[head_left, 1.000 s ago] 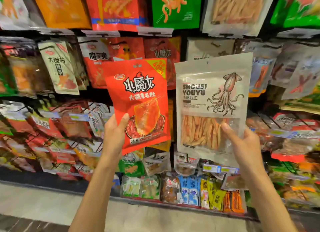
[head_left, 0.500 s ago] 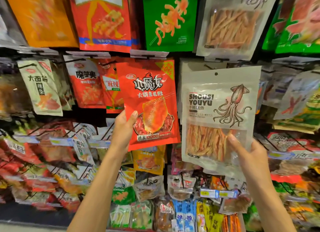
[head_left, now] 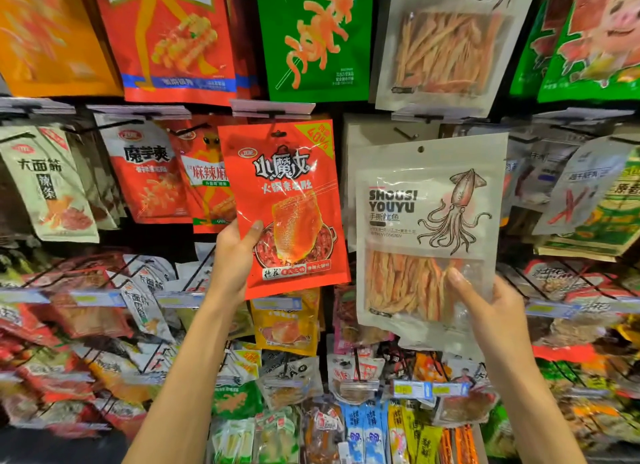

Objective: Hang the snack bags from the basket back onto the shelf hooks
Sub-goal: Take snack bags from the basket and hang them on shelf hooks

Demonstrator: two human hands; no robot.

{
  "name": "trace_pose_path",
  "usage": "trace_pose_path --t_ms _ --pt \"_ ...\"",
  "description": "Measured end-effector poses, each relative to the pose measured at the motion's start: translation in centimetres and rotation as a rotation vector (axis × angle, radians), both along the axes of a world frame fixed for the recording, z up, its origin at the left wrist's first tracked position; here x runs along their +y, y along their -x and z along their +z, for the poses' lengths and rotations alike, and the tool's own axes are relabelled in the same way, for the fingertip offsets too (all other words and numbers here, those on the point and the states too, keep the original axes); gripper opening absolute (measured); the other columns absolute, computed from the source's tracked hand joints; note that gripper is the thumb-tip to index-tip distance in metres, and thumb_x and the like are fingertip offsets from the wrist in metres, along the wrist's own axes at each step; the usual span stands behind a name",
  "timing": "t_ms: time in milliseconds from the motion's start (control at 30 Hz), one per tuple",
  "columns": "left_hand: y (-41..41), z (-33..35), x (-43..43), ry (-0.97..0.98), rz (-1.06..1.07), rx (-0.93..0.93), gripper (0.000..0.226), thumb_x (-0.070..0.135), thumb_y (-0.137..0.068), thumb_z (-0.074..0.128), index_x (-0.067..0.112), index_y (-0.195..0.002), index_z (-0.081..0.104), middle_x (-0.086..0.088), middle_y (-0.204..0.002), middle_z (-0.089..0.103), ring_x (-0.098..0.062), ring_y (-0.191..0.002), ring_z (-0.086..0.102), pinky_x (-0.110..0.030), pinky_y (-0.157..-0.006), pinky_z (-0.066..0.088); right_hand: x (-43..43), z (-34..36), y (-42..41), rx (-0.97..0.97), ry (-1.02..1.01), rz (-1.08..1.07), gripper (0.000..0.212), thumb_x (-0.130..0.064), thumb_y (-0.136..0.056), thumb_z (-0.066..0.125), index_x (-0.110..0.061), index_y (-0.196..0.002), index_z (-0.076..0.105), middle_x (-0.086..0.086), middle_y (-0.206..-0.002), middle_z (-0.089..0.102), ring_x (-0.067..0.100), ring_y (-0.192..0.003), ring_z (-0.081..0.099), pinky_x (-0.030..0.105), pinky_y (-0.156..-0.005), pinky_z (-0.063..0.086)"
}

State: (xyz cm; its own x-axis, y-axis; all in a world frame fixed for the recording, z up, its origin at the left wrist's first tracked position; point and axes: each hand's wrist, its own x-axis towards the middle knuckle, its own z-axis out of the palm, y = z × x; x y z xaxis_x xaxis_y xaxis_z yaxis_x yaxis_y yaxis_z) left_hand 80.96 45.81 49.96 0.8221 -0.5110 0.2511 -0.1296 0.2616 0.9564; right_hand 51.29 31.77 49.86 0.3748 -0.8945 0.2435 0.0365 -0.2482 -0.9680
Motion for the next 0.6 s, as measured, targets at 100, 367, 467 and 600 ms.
trace_pose_path --t_ms 100,367,467,600 --pt "-0.3 0.0 -0.2 -0.003 0.003 0.002 0.023 0.015 -0.103 0.051 0.018 -0.123 0.061 0.0 -0.12 0.07 -0.018 -0.112 0.067 -0.045 -0.103 0.049 -0.5 0.0 -0.4 0.008 -0.004 0.006 0.01 -0.031 -0.093 0.064 -0.024 -0.094 0.071 -0.017 -0.083 0.074 -0.006 -0.075 0.066 0.023 -0.07 0.045" --pt "-2.5 0.4 -2.2 -0.017 0.005 -0.019 0.017 0.021 -0.101 0.054 0.025 -0.112 0.067 -0.003 -0.118 0.072 -0.025 -0.111 0.067 -0.053 -0.101 0.049 -3.4 0.5 -2.4 0.009 -0.004 0.013 0.025 -0.032 -0.094 0.063 -0.008 -0.095 0.069 0.005 -0.094 0.072 0.004 -0.078 0.065 0.023 -0.072 0.048" --pt "-3.9 0.5 -3.4 -0.046 0.014 -0.022 0.016 0.022 -0.101 0.055 0.025 -0.109 0.069 -0.002 -0.117 0.072 -0.025 -0.112 0.067 -0.054 -0.102 0.047 -4.4 0.5 -2.9 0.009 -0.012 0.013 0.018 -0.032 -0.094 0.064 -0.015 -0.094 0.07 0.006 -0.098 0.073 0.016 -0.089 0.067 0.027 -0.075 0.047" --pt "-5.3 0.1 -4.8 -0.098 0.023 -0.043 0.027 0.03 -0.096 0.058 0.024 -0.122 0.064 0.001 -0.122 0.07 -0.024 -0.116 0.064 -0.054 -0.104 0.045 -5.5 0.2 -3.4 0.013 -0.032 0.028 0.025 -0.034 -0.093 0.064 -0.009 -0.097 0.069 0.012 -0.102 0.072 0.026 -0.096 0.066 0.033 -0.079 0.048"
